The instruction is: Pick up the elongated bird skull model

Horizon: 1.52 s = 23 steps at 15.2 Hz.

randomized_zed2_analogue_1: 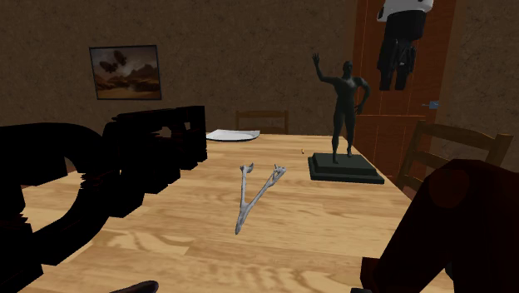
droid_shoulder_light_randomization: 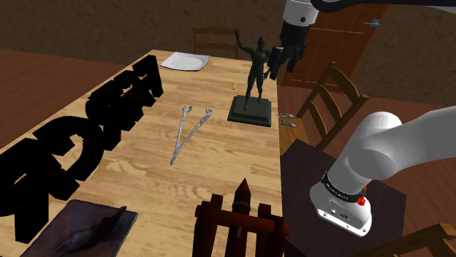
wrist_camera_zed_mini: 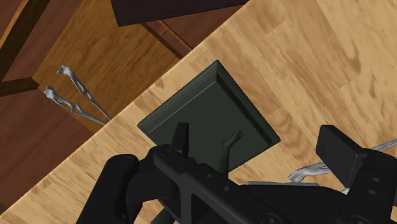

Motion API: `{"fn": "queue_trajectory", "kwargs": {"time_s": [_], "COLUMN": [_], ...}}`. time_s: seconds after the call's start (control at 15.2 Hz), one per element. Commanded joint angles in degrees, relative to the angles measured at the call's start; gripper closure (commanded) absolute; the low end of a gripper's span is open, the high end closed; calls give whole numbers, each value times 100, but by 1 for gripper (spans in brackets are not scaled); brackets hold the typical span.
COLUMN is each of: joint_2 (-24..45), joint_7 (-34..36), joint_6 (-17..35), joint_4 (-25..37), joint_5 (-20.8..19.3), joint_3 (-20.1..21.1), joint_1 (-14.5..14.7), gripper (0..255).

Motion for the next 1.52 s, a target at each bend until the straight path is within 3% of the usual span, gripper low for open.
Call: {"fn": "queue_trajectory", "kwargs": {"time_s": [0.0,0.4,0.79,1.12,1.45], "joint_2": [0,649,1671,2750,4006], "joint_7": [0,1441,2887,4138,5439], "joint_6": [0,496,962,1245,1351], "joint_4": [0,39,462,1092,1968], "joint_5": [0,359,482,299,-180], "joint_3": [0,881,1698,2299,2737], "joint_1": [0,27,-31,-130,-149], "gripper": [0,0,0,0,0]}}
